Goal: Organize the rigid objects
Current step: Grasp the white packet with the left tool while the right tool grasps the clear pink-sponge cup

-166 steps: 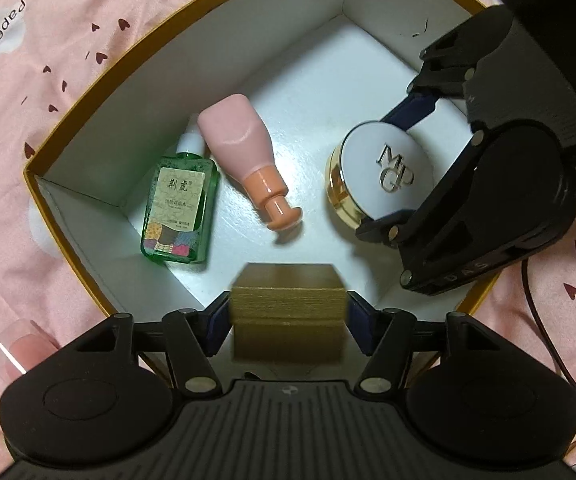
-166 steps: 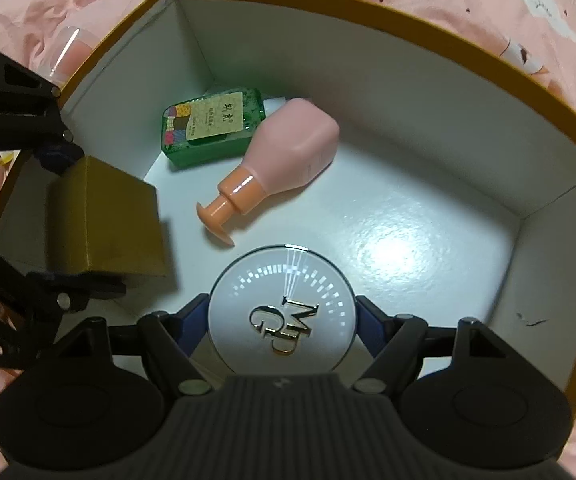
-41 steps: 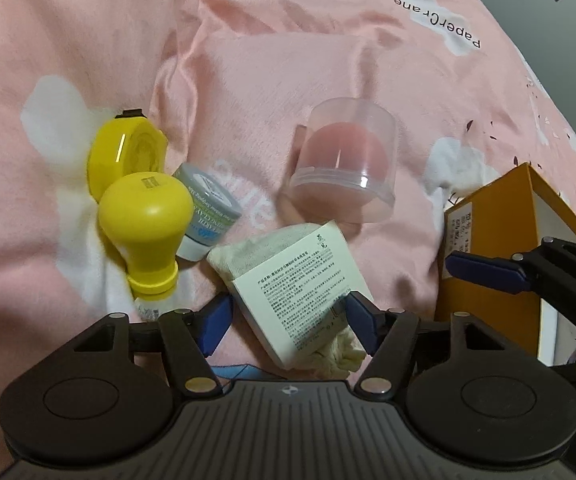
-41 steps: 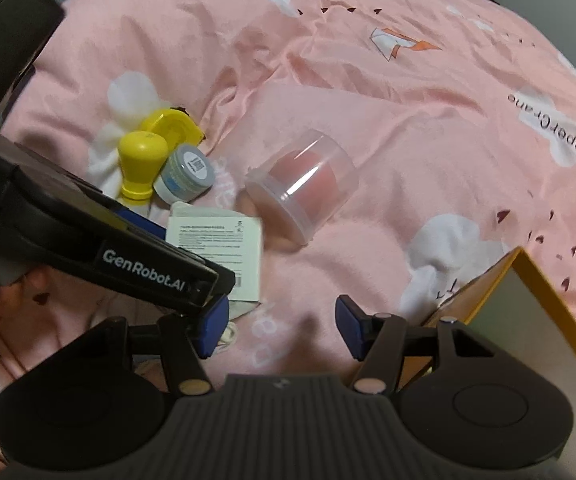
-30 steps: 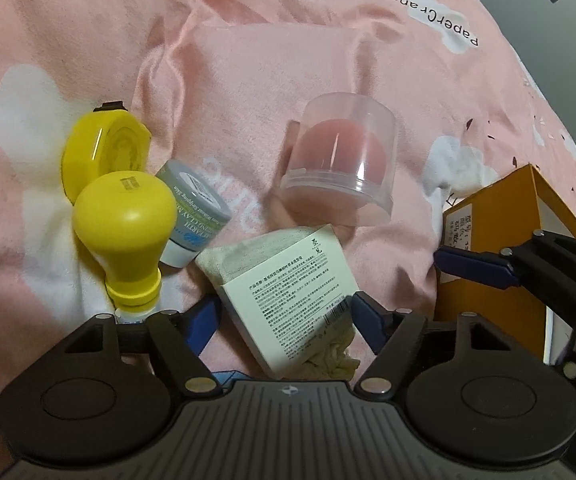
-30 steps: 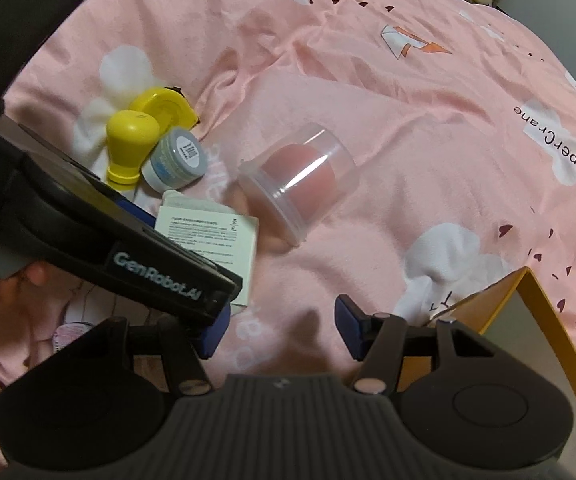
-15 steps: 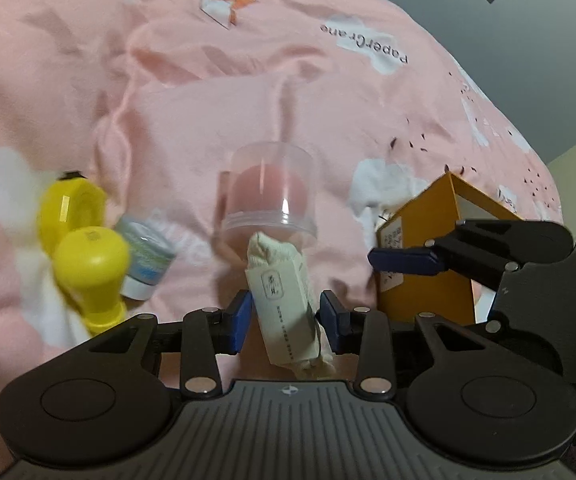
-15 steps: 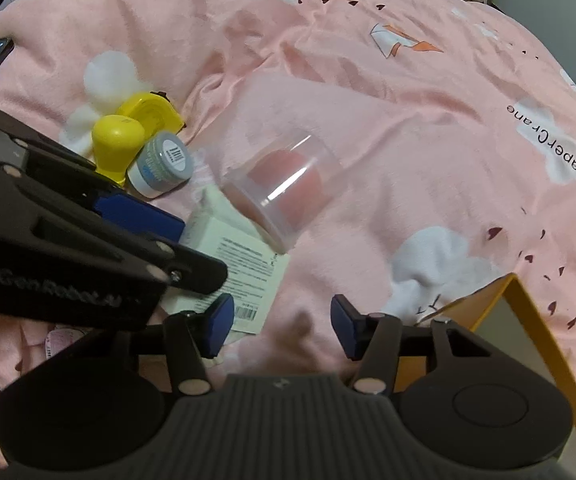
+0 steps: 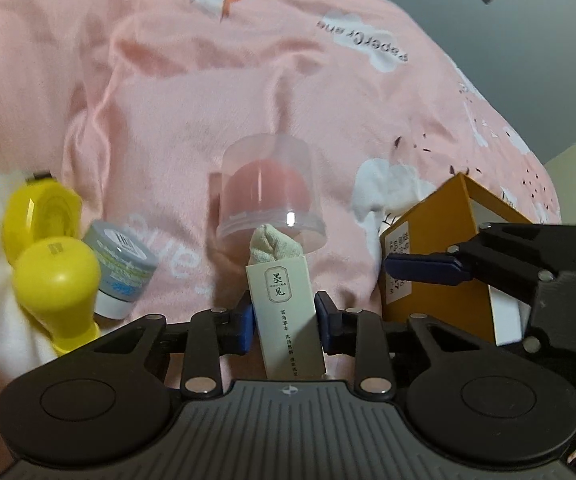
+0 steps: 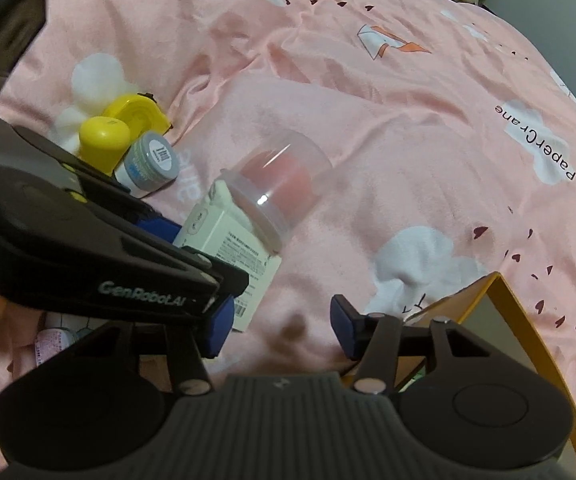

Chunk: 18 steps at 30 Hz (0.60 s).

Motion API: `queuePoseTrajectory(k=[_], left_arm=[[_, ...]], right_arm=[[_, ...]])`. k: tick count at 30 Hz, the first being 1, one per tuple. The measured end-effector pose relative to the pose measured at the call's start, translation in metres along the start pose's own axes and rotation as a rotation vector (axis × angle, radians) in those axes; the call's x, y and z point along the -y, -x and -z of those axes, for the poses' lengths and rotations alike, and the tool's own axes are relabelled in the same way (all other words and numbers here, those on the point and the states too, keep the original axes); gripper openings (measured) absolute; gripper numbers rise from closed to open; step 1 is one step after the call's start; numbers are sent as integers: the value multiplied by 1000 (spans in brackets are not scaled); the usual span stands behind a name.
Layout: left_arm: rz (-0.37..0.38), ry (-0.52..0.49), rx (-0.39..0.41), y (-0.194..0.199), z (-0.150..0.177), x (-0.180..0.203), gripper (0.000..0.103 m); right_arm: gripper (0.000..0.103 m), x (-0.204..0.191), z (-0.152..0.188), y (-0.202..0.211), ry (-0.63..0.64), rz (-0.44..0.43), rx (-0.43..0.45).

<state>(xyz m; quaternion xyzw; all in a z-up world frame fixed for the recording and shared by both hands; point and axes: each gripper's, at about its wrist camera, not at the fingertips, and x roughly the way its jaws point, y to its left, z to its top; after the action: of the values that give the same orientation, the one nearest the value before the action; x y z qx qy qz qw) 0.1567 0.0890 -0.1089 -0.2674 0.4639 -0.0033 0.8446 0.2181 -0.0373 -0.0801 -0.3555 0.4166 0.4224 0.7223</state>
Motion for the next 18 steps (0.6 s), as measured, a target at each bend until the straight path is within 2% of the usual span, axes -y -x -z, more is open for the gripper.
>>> queuePoseTrajectory(k=[3,6,13,18], left_arm=[[-19,-48,24,14,1,7,31],[-22,-58,43,28,-1,8,31],[-16,-2,128,64,-14,-10,31],[-54,27,191,80,-31,-24,31]], right_arm=[[59,2,1,3,-20,-3,-2],[59,7,0,9,-53,17,10],[59,19,-11,21,-193,-13,75],[60,25,-26,15,-332,-75,104]])
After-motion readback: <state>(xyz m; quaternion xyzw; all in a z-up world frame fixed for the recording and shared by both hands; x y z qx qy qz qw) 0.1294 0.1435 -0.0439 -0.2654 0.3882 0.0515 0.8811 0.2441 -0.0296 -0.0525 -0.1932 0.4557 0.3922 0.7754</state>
